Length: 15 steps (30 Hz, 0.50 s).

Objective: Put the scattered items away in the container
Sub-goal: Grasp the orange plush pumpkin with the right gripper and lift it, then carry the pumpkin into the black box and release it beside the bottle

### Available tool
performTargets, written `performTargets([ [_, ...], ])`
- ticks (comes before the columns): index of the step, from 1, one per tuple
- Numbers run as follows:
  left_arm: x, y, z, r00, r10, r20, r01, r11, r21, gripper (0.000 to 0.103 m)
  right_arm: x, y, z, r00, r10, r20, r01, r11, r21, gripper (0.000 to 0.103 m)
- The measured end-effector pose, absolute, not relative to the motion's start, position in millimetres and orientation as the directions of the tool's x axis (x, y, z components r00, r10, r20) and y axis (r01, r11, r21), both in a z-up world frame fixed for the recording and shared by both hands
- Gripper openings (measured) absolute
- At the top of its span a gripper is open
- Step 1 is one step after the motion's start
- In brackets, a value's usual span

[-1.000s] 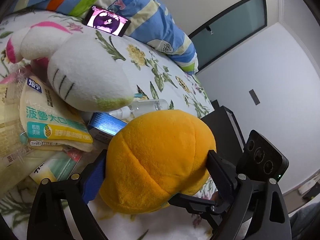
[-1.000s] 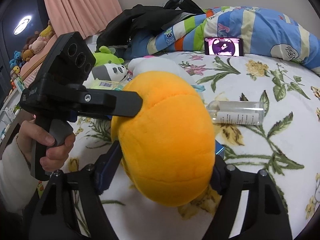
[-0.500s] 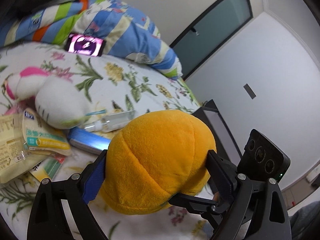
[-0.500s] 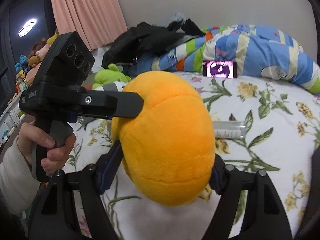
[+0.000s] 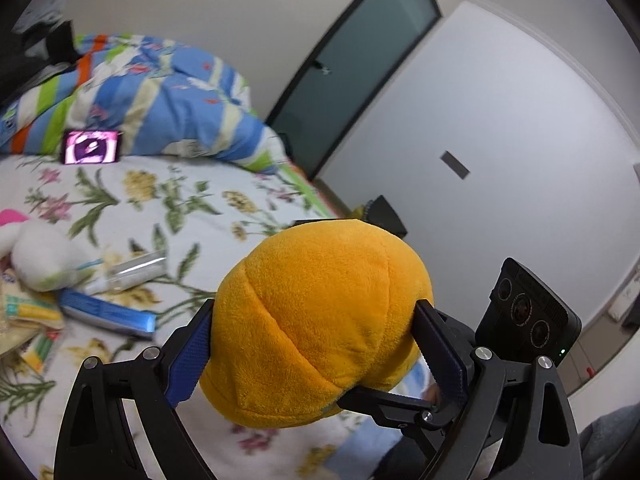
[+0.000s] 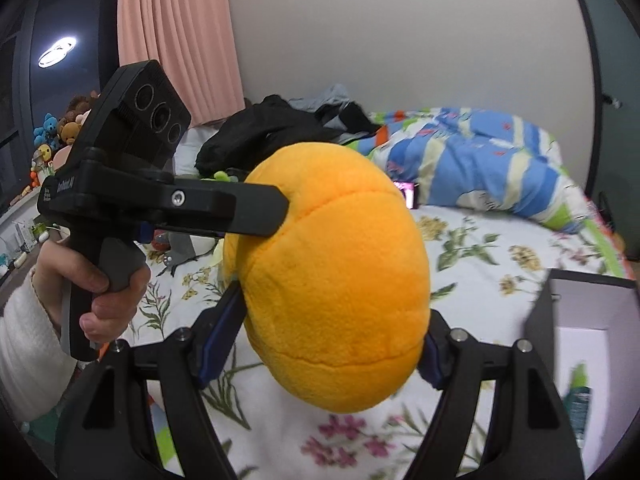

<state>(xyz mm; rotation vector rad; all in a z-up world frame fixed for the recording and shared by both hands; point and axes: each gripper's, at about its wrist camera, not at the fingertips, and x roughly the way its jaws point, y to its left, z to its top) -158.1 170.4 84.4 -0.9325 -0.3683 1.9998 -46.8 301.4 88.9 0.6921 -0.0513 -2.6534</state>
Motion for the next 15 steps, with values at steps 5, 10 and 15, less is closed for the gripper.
performTargets([
  [5,-137.1,211.6,100.7,-0.29,0.84,-0.459,-0.641,-0.526,-0.559,0.093,-6.6,330.3,104.5,-0.834,-0.319,-0.451,0.313,-0.946,0.091,0.075],
  [10,-120.4,254.1,118.7,-0.256,0.85,-0.46,-0.689,-0.494,-0.53,0.093,26.6,360.6,114.3,-0.865,-0.267,-0.425,0.259,-0.963,0.078,0.075],
  [15,-108.5,297.3,128.8,-0.219,0.858,-0.465,-0.73,-0.461,-0.506,0.093,53.3,394.1,119.4,-0.892,-0.219,-0.396,0.204,-0.976,0.082,0.075],
])
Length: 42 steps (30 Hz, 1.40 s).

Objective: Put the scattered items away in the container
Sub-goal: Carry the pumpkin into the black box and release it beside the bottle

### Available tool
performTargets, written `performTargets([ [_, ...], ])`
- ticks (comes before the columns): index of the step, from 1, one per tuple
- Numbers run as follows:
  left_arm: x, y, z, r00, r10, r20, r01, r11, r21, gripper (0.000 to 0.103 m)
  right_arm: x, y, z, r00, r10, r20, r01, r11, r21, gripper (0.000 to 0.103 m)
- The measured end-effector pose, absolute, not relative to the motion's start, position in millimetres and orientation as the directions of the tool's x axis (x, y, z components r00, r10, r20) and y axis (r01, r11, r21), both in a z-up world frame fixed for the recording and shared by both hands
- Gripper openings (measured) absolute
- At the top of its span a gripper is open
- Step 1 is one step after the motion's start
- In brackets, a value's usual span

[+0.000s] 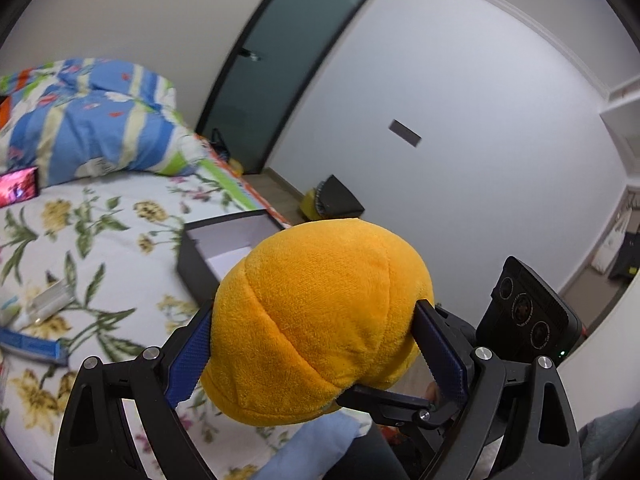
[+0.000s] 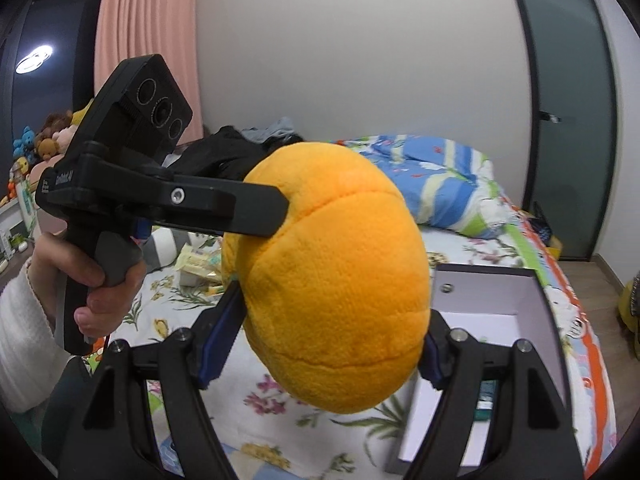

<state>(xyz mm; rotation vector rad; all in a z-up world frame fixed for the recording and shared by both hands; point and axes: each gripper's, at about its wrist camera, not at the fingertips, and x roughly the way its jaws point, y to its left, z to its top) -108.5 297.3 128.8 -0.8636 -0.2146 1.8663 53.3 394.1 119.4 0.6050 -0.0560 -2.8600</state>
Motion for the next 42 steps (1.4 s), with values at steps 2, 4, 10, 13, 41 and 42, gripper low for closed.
performTargets([
  [2,-106.0,316.8,128.5,-0.2,0.858,-0.473,-0.742,-0.448,-0.499,0.093,62.3,407.9,117.8,-0.899,-0.199,-0.391,0.179,-0.98,0.087,0.075],
  [4,-103.6,335.0,126.4,-0.182,0.859,-0.478,-0.753,-0.434,-0.494,0.093,70.4,423.0,114.3,-0.904,-0.177,-0.39,0.151,-0.984,0.096,0.075],
  [10,-103.8,392.6,110.8,-0.127,0.858,-0.497,-0.771,-0.401,-0.495,0.093,77.8,466.2,98.9,-0.907,-0.115,-0.405,0.069,-0.99,0.127,0.075],
  [13,-108.2,416.8,99.7,-0.1,0.851,-0.516,-0.775,-0.392,-0.496,0.093,74.9,486.2,87.4,-0.902,-0.09,-0.422,0.031,-0.989,0.145,0.075],
  [41,-280.4,488.1,1.1,-0.112,0.781,-0.614,-0.628,-0.534,-0.566,0.093,-117.3,604.2,4.4,-0.736,-0.179,-0.653,-0.054,-0.946,0.32,0.077],
  [42,-286.0,487.4,-1.8,-0.121,0.778,-0.616,-0.622,-0.543,-0.564,0.093,-127.2,608.0,2.3,-0.714,-0.204,-0.669,-0.055,-0.937,0.345,0.077],
])
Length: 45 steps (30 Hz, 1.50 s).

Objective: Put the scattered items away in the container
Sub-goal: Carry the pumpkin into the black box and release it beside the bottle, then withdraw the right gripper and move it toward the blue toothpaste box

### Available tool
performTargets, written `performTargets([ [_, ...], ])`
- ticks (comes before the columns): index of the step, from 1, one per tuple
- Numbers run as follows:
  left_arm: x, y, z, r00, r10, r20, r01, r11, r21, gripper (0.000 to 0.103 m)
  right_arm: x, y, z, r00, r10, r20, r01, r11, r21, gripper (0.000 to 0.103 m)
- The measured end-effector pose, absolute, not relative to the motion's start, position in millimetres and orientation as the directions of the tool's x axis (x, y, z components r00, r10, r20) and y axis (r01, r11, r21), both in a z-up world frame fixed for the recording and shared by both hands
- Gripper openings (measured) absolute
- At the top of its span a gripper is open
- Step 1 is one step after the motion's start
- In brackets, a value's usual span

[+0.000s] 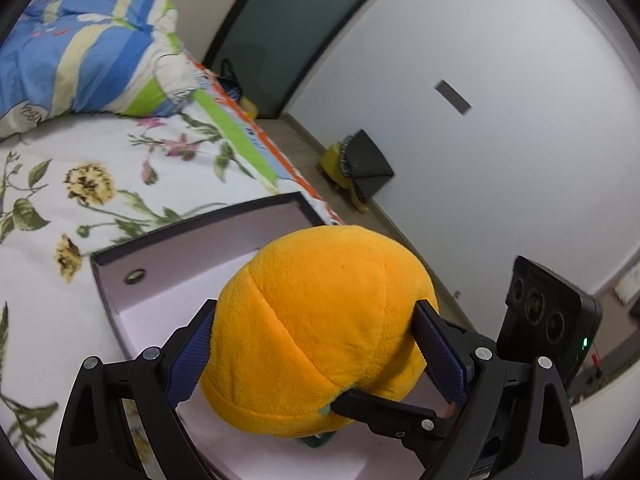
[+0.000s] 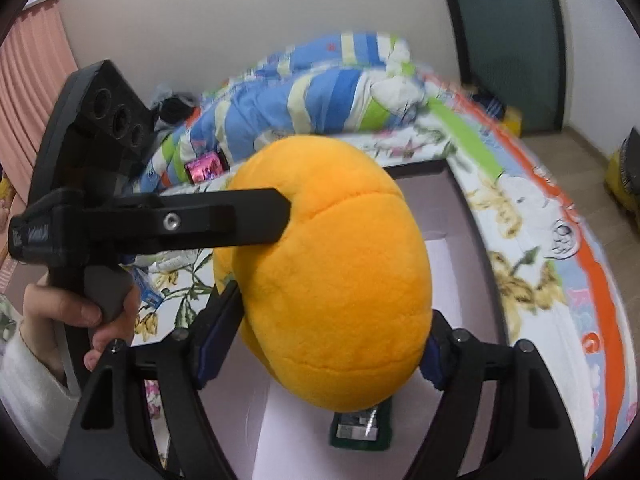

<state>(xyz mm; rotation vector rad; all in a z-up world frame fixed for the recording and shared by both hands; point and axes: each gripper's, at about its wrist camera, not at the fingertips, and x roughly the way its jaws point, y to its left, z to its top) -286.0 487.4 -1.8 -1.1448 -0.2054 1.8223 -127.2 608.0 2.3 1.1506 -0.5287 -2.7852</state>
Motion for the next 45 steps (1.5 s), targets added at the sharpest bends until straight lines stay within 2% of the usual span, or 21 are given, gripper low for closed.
performTargets([
  [6,-312.9,479.3,-23.2,-0.145,0.764,-0.629,-0.554,-0.589,-0.588,0.093,-162.4,608.3,-10.7,-0.655,-0.222,-0.722,-0.084,-0.928,0.362,0.078],
  [8,-315.9,476.7,-26.4,-0.151,0.753,-0.64,-0.532,-0.608,-0.589,0.094,-164.4,605.1,-13.1,-0.652,-0.201,-0.731,-0.1,-0.933,0.345,0.081],
  [9,-316.5,475.9,-26.6,-0.158,0.745,-0.648,-0.527,-0.619,-0.583,0.095,-165.3,604.2,-13.8,-0.65,-0.181,-0.738,-0.115,-0.936,0.332,0.087],
  [10,-316.5,476.0,-25.8,-0.161,0.739,-0.654,-0.531,-0.623,-0.575,0.1,-165.0,602.2,-14.7,-0.65,-0.155,-0.744,-0.131,-0.941,0.311,0.097],
  [11,-315.0,476.8,-23.2,-0.162,0.736,-0.657,-0.544,-0.623,-0.563,0.102,-164.8,600.8,-15.1,-0.652,-0.128,-0.748,-0.144,-0.947,0.287,0.098],
  [15,-302.8,474.2,-4.8,-0.237,0.697,-0.677,-0.596,-0.654,-0.466,0.103,-155.8,598.3,-9.2,-0.669,-0.089,-0.738,-0.162,-0.951,0.262,0.102],
  [18,-295.6,463.5,8.4,-0.26,0.7,-0.665,-0.602,-0.656,-0.455,0.103,-142.8,598.9,1.0,-0.698,-0.057,-0.714,-0.187,-0.948,0.259,0.102],
  [25,-259.3,420.0,47.5,-0.302,0.741,-0.6,-0.615,-0.632,-0.471,0.103,-95.6,592.4,28.8,-0.757,-0.046,-0.652,-0.23,-0.915,0.331,0.103],
  [33,-187.5,345.3,101.8,-0.411,0.733,-0.541,-0.64,-0.655,-0.402,0.103,-33.8,540.2,69.6,-0.805,-0.09,-0.587,-0.178,-0.906,0.384,0.103],
  [40,-111.2,243.3,177.5,-0.602,0.675,-0.427,-0.616,-0.733,-0.288,0.103,3.9,477.7,117.8,-0.834,-0.149,-0.531,-0.076,-0.923,0.378,0.103],
  [45,-39.5,164.3,237.8,-0.73,0.591,-0.343,-0.575,-0.802,-0.159,0.103,38.5,419.3,169.5,-0.875,-0.188,-0.446,0.038,-0.945,0.324,0.103],
])
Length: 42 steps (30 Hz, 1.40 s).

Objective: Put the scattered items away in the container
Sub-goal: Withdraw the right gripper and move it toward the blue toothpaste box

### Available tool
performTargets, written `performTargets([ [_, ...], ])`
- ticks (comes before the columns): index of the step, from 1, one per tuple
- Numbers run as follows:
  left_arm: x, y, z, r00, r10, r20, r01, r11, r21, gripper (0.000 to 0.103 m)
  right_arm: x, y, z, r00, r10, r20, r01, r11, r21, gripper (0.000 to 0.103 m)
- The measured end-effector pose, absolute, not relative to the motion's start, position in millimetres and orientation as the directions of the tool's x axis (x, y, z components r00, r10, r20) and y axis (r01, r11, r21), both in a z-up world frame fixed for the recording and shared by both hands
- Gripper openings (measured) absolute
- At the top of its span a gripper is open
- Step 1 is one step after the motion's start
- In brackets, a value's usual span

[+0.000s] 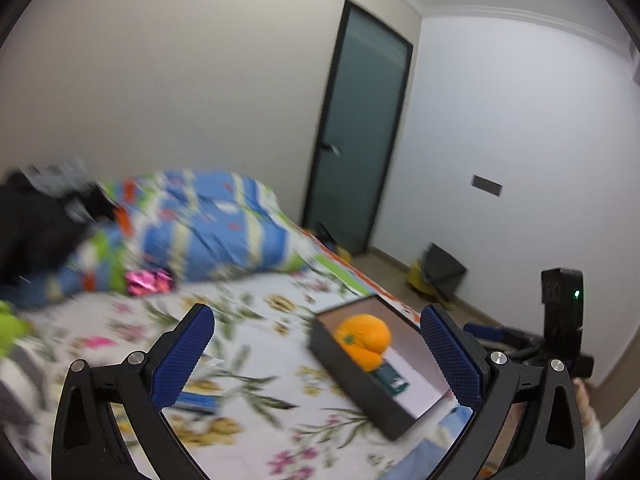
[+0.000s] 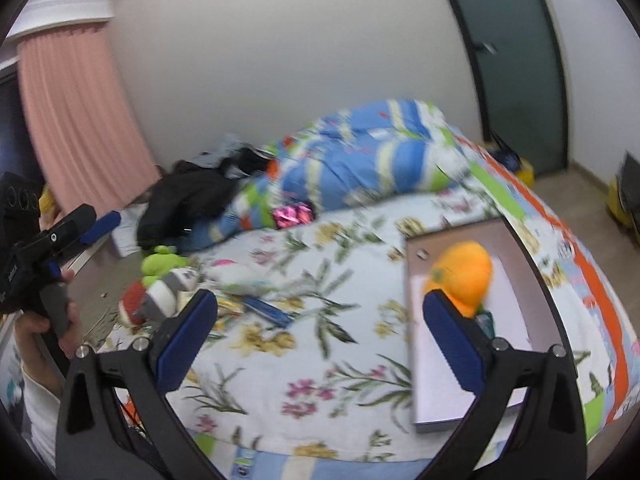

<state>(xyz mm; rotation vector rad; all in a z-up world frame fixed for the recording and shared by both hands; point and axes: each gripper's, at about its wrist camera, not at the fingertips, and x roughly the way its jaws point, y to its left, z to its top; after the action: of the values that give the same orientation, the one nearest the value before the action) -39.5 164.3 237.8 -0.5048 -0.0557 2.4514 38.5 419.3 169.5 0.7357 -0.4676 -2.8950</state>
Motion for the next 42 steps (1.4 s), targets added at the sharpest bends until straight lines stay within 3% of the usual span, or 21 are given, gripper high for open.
performTargets([
  [11,126.0,26.8,333.1,-0.922,0.375,-0.099,-0.382,-0.922,0.061,0.103,125.6,309.0,267.0,-0.932,-0.312,-0.184,0.271,-0.938,0.217,0.103],
  [20,172.7,4.4,329.1,-0.938,0.334,-0.094,-0.344,-0.929,0.136,0.103,184.6,254.1,293.1,-0.889,-0.458,-0.017,0.451,-0.881,0.139,0.103],
  [30,117.1,6.3,266.6,-0.883,0.374,-0.284,-0.388,-0.922,-0.009,0.103,164.6,235.0,239.9,-0.867,-0.483,-0.126,0.467,-0.874,0.136,0.103],
  [42,54.0,6.1,201.5,-0.8,0.438,-0.411,-0.407,-0.898,-0.165,0.103,116.5,244.0,199.5,-0.862,-0.461,-0.209,0.432,-0.886,0.171,0.103],
])
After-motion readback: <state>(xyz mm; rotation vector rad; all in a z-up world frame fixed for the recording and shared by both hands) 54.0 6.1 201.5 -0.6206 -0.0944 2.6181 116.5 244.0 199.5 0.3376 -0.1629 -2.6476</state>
